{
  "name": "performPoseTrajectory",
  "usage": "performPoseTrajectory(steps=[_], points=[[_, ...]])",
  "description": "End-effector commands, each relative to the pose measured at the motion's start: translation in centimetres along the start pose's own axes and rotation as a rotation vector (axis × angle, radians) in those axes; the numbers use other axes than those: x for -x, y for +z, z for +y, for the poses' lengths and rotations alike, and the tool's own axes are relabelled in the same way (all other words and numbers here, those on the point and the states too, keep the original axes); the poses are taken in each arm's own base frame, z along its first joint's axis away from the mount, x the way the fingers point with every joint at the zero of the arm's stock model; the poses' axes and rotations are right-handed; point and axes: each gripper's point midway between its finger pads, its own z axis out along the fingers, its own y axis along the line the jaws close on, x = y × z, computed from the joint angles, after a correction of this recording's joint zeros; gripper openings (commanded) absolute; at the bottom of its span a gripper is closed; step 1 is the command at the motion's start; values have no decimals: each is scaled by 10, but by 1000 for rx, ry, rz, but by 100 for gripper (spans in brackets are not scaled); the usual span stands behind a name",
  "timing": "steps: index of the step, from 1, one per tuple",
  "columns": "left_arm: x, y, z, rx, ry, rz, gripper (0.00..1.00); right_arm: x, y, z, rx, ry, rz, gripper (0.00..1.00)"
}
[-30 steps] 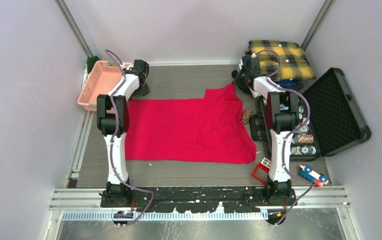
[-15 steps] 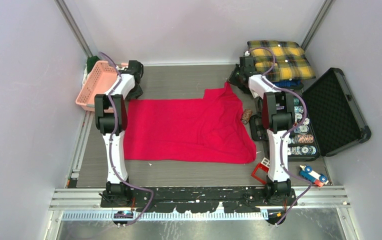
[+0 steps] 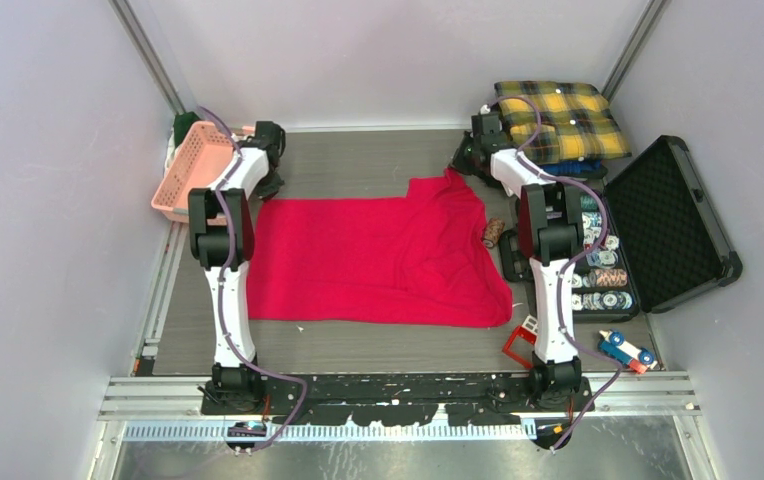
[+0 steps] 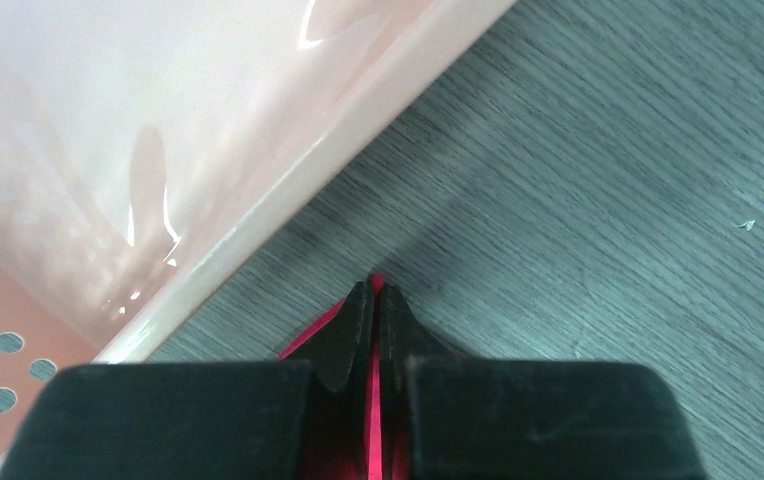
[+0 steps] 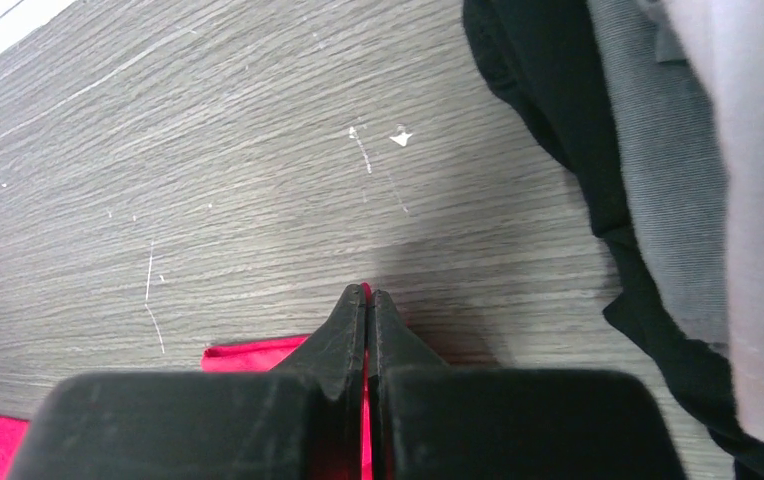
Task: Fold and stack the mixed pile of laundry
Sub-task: Fold the T-shirt at the center of the board.
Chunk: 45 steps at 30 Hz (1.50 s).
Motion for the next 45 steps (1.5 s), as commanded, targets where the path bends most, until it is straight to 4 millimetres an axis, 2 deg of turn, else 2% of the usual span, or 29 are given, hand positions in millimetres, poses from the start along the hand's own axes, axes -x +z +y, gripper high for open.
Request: performPoseTrajectory(steps=[1, 6, 12, 18, 24, 31, 37, 45], points=[[7, -15, -3, -44, -28, 4, 0, 23, -16, 41, 78, -48, -67, 1], [13, -36, 2, -67, -12, -4, 0, 39, -49, 73, 116, -79, -108, 1], [8, -59, 10, -103, -14, -7, 0, 37, -94, 78, 102, -111, -108, 1], [4, -88, 27, -127, -22, -44, 0, 25, -132, 65, 60, -153, -102, 1], [-11, -101, 38, -157, -18, -48, 0, 5, -157, 46, 22, -175, -83, 1], [-32, -102, 49, -161, -7, -31, 0, -13, -188, 32, 11, -180, -79, 1], [-38, -105, 59, -151, -17, -42, 0, -28, -208, 14, -36, -179, -79, 1], [-42, -104, 74, -124, -33, -46, 0, -57, -231, -12, -83, -155, -69, 1]])
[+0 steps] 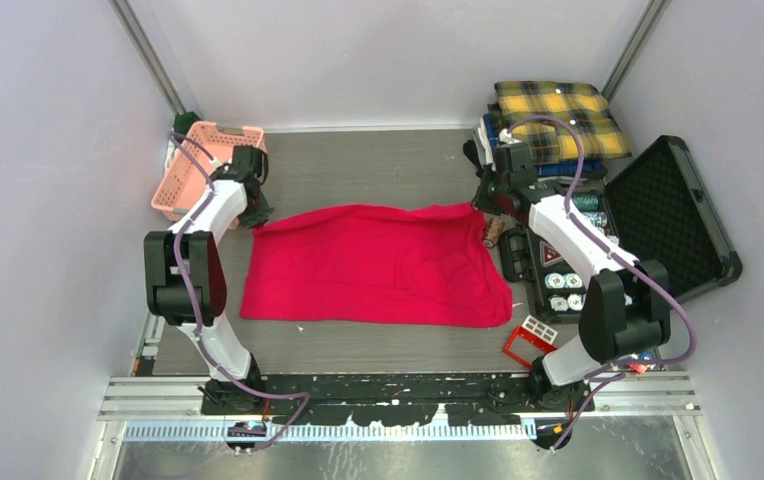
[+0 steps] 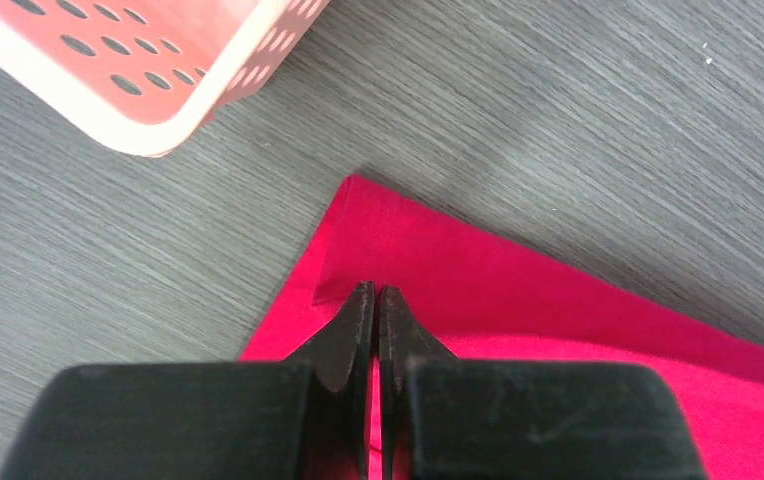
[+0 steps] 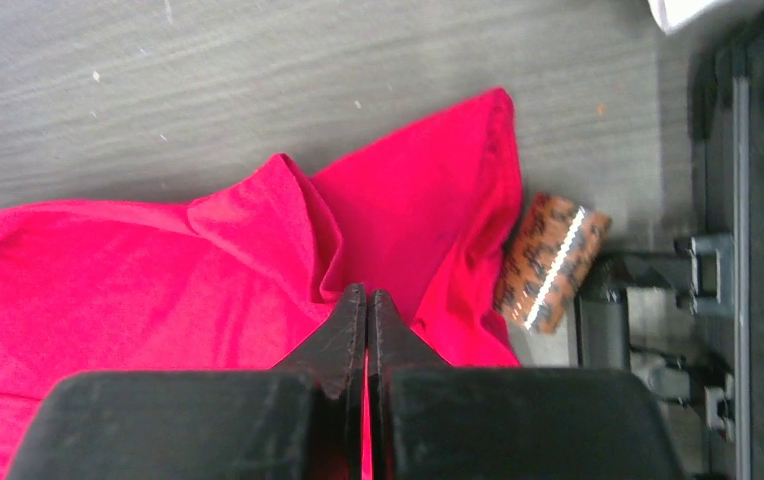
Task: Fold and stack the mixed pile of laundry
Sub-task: Fold the T-shirt at the center of the board.
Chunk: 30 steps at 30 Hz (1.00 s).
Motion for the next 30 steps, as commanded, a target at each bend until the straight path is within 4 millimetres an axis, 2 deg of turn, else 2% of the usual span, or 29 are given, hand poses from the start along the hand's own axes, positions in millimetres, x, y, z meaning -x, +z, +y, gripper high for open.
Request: performPoseTrajectory(steps=[1, 4, 5, 7, 15, 21, 26, 30], points=[[20, -11, 9, -4, -41, -78, 0, -3, -21, -13, -40, 13, -50, 1], [17, -10, 9, -9, -43, -72, 0, -12, -25, -24, -75, 5, -46, 1], [20, -8, 16, 0, -62, -71, 0, -15, -25, -26, -85, 1, -39, 1], [19, -7, 18, -2, -70, -66, 0, -20, -25, -30, -99, 1, -28, 1], [12, -2, 18, -8, -70, -50, 0, -30, -29, -33, -99, 19, -12, 1], [9, -7, 15, -38, -91, -49, 0, -43, -38, -33, -84, 43, -1, 1], [-2, -11, 18, -47, -105, -48, 0, -63, -39, -33, -96, 50, 48, 1], [-12, -8, 22, -43, -105, -34, 0, -84, -35, -43, -141, 70, 80, 1]])
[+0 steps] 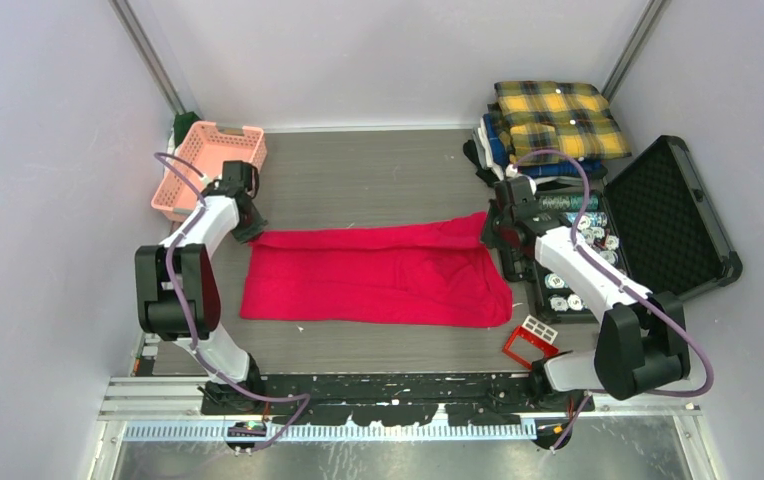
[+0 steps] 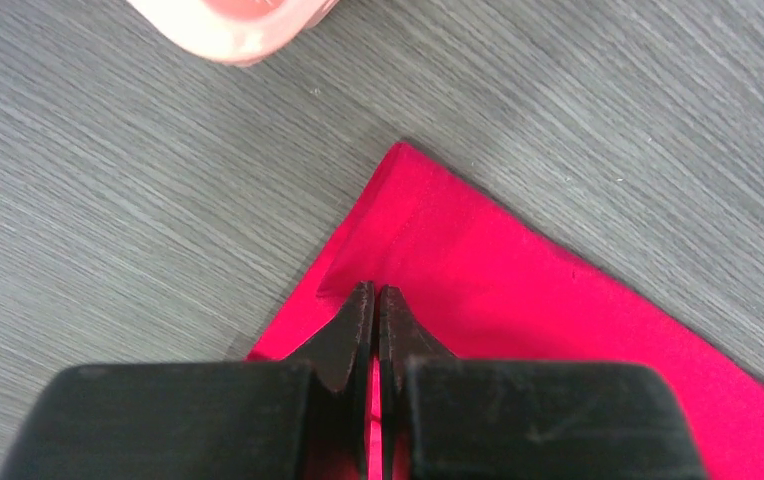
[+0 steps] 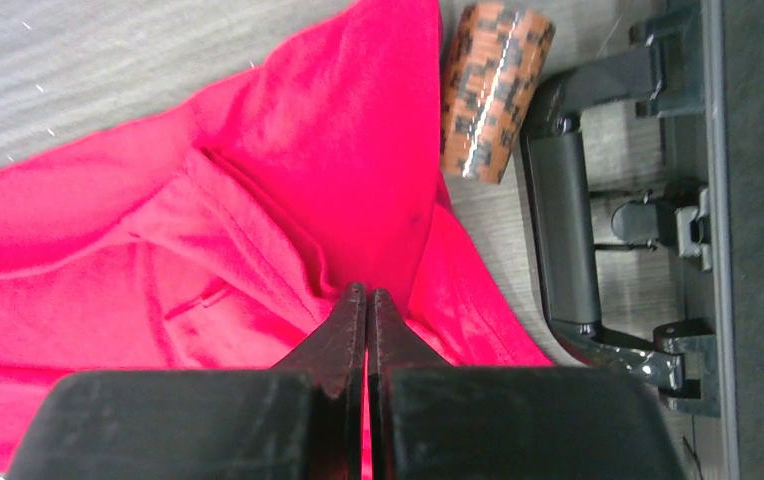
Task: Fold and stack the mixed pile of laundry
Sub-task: Fold the T-shirt at the center of the board.
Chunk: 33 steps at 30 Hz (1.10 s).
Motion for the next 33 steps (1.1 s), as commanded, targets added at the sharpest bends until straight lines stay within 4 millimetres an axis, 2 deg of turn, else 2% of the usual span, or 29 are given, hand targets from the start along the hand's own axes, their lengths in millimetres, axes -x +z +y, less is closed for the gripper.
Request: performPoseTrajectory(steps=[1, 7, 15, 25, 29, 33], points=[[6, -6, -3, -36, -33, -47, 0, -17, 0, -9, -45, 44, 12, 1], [-10, 2, 2, -30, -32, -22, 0, -35, 8, -25, -113, 86, 41, 1], [-17, 9, 7, -14, -33, -17, 0, -42, 6, -38, -167, 101, 40, 1], [-7, -6, 14, -1, -56, -78, 0, -42, -9, -33, -131, 95, 46, 1], [1, -15, 22, 17, -75, -103, 0, -46, -9, -33, -129, 92, 57, 1], [-1, -16, 27, 25, -78, -101, 0, -54, -7, -34, -135, 103, 70, 1]])
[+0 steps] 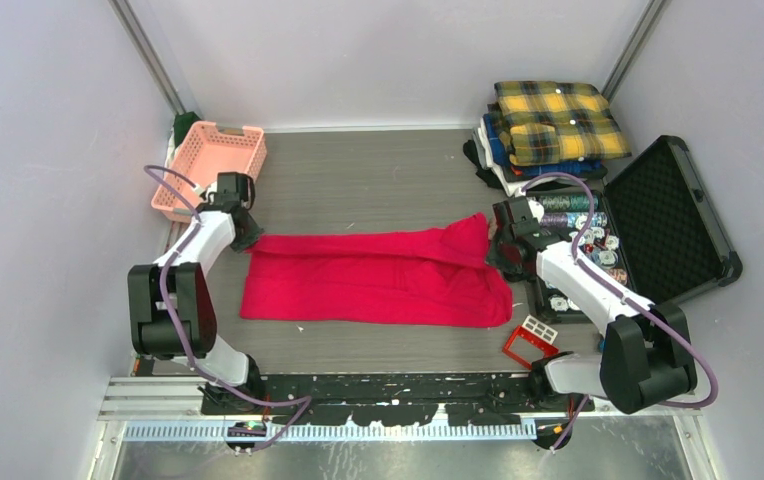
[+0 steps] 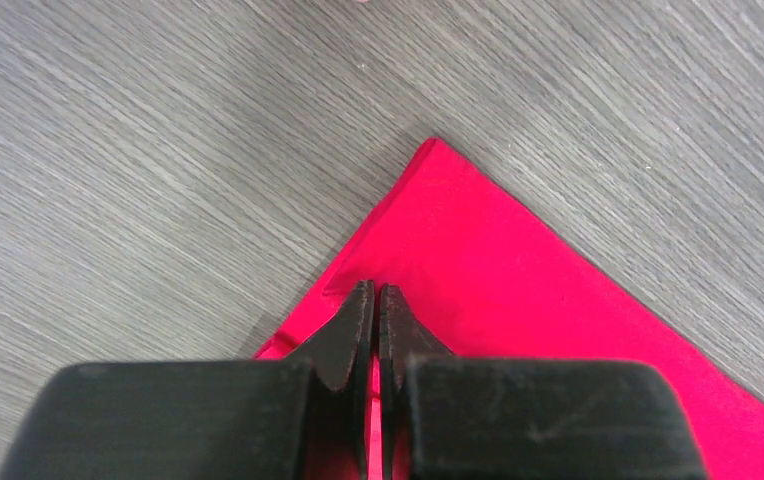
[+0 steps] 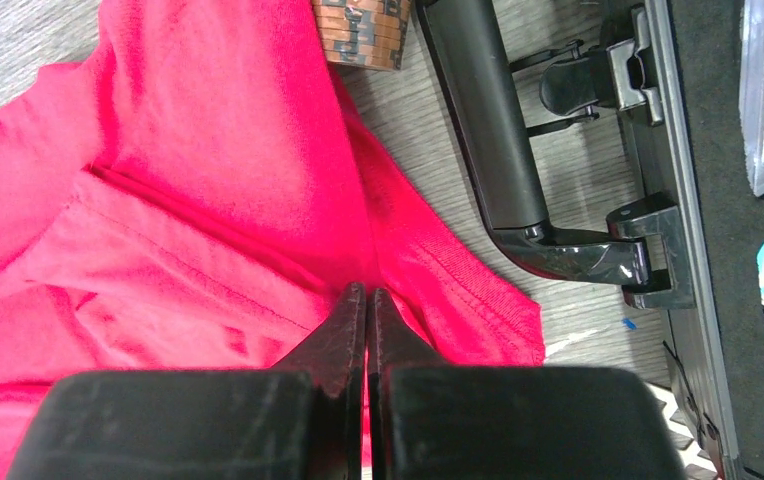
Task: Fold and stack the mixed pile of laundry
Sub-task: Fold the T-shirt at the center of the board.
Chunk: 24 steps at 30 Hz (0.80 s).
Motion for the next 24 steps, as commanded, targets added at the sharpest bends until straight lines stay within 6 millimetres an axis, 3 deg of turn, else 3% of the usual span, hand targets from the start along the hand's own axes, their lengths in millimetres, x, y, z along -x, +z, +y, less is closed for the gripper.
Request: performPoseTrajectory(steps=[1, 7, 10, 12, 14, 16, 18, 21, 24], points=[[11, -7, 10, 25, -26, -51, 0, -2, -4, -1, 2, 14, -10, 1], [-4, 5, 9, 17, -11, -5, 3, -9, 0, -8, -30, 20, 5, 2], [-5, 3, 7, 3, -12, 5, 32, -11, -4, -11, -45, 21, 15, 16], [0, -5, 6, -10, -22, -18, 57, -9, -11, -11, -43, 28, 9, 34], [10, -16, 6, -33, -45, -77, 69, -3, -21, -9, -33, 38, -11, 47], [16, -27, 4, -68, -75, -127, 70, 6, -32, -5, -16, 48, -38, 55], [16, -35, -5, -144, -101, -157, 68, 15, -40, 2, 8, 51, -65, 56], [9, -45, -28, -280, -68, -178, 60, 23, -40, 27, 92, 40, -68, 51], [-11, -51, -60, -392, 50, -133, 55, 30, -32, 61, 162, -3, -38, 42]])
